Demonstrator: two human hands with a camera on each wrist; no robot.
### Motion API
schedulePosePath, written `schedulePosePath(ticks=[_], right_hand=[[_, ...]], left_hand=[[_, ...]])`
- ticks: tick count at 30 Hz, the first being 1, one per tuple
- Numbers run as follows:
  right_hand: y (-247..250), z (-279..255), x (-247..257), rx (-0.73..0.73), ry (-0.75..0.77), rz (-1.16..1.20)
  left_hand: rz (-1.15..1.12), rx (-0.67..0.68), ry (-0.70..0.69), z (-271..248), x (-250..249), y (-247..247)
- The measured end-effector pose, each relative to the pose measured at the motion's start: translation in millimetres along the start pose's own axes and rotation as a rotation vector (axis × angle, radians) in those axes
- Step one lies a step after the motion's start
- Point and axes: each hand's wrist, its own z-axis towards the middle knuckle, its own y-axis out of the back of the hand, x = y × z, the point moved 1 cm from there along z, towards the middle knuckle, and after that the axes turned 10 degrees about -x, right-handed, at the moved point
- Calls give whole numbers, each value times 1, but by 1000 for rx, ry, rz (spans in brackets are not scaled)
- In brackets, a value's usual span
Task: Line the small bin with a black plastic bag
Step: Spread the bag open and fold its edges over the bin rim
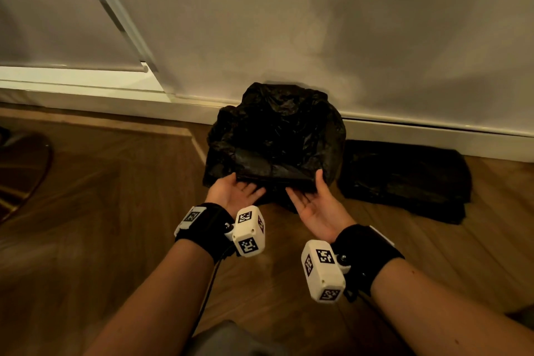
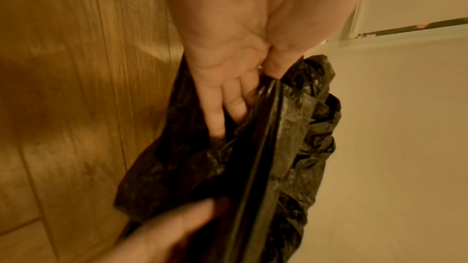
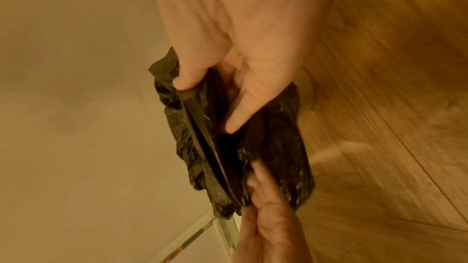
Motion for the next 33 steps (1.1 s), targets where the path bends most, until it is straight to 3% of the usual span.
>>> schedulePosePath(ticks=[7, 10, 12, 15, 19, 21, 23, 25, 27, 33], right_hand=[[1, 7, 1, -3, -56, 62], [2, 9, -3, 9, -69, 56], [1, 11, -7, 1, -76, 37], [3, 14, -8, 11, -72, -14], [10, 16, 2, 20, -102, -36], [9, 17, 7, -59, -84, -117], [8, 17, 12, -257, -26, -176], [9, 16, 19, -498, 114, -246], [5, 11, 22, -583, 247, -286], [-27, -1, -4, -376, 158, -306]], left_hand=[[272, -71, 89, -9, 9, 1], [281, 127, 196, -12, 16, -1], [289, 187, 182, -11, 16, -9], [276, 163, 145, -11, 18, -13], [155, 35, 70, -2, 15, -3], [82, 11, 44, -2, 12, -6], [33, 21, 28, -5, 11, -11], [25, 21, 17, -5, 12, -13], [29, -3, 11, -4, 12, -11], [42, 1, 37, -4, 12, -14]])
